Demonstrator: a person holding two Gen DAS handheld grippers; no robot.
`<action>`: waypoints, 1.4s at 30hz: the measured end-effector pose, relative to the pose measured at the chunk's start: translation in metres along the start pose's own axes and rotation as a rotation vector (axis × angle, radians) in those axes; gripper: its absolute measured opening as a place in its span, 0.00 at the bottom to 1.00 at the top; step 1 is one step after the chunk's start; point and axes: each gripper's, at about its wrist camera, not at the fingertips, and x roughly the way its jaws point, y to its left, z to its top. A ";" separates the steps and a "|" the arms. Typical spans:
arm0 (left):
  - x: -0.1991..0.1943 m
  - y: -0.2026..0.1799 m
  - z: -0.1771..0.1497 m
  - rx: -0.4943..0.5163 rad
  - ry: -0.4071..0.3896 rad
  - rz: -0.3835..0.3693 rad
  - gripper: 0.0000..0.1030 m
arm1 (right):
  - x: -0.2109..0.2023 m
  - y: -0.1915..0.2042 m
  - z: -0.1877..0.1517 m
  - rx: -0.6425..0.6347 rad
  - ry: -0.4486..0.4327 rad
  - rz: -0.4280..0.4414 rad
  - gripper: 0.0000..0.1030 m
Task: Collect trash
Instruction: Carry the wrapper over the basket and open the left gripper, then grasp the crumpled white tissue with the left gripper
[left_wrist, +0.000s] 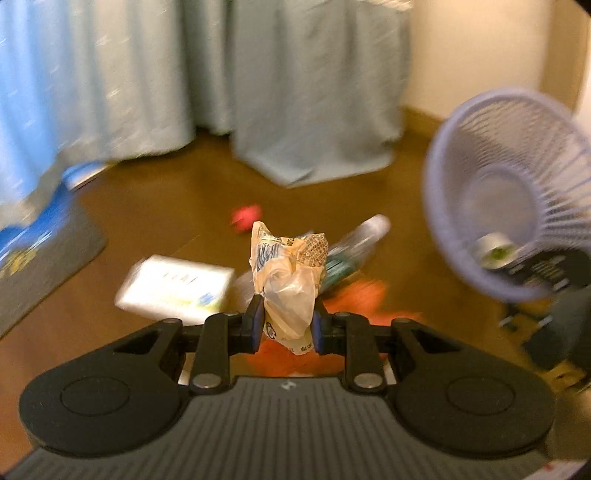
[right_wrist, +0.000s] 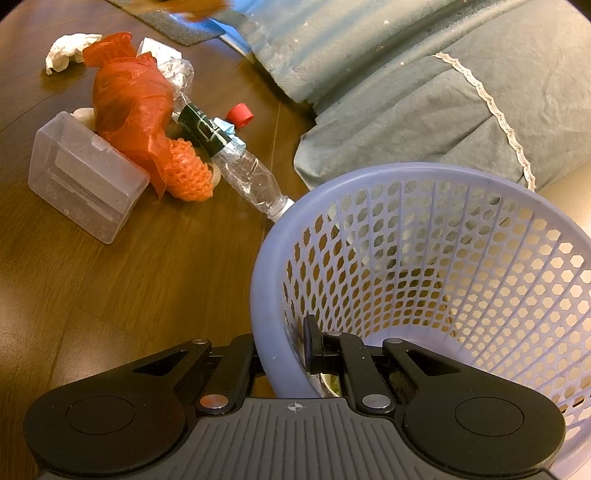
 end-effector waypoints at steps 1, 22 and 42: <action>-0.001 -0.008 0.008 0.009 -0.014 -0.034 0.20 | 0.000 0.000 0.000 0.001 -0.001 0.000 0.04; 0.028 -0.025 0.041 -0.010 -0.051 -0.116 0.59 | -0.002 -0.007 0.004 0.046 -0.009 -0.005 0.04; 0.031 0.073 -0.089 -0.146 0.154 0.285 0.60 | -0.001 -0.002 0.001 0.005 0.003 0.000 0.04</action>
